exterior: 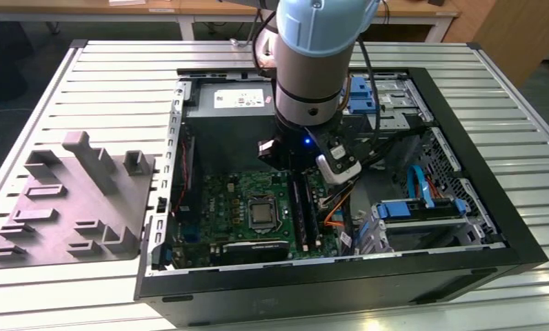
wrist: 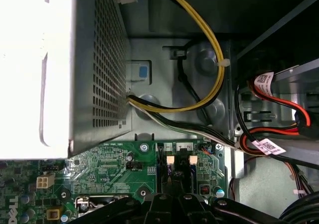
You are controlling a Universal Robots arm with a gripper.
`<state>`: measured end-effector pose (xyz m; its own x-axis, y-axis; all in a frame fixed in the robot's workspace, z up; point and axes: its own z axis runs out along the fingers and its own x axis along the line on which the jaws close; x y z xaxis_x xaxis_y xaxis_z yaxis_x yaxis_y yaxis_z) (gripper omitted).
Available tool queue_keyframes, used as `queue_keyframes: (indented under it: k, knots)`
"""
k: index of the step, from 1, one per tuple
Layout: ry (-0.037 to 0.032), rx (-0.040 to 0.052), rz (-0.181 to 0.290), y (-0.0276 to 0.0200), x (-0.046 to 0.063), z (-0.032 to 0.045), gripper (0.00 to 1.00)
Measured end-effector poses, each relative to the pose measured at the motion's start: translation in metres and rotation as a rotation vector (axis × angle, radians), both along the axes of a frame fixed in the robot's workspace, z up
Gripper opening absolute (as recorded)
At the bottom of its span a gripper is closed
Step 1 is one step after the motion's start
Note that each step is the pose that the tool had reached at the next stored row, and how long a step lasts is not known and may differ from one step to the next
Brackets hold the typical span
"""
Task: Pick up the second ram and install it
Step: 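Press down the second ram until it locks into place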
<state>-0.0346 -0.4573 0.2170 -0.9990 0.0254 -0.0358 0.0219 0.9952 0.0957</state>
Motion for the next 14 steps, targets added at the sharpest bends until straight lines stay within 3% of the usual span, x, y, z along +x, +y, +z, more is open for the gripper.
queue_keyframes:
  k: [6, 11, 14]
  knots:
    - [-0.0005, 0.0011, 0.000, 0.0000, 0.000, 0.0014, 0.10]
    - [-0.0002, 0.0004, 0.000, -0.0001, 0.000, 0.0128, 0.10]
    - [-0.0001, 0.0004, 0.000, -0.0001, 0.000, 0.0130, 0.10]
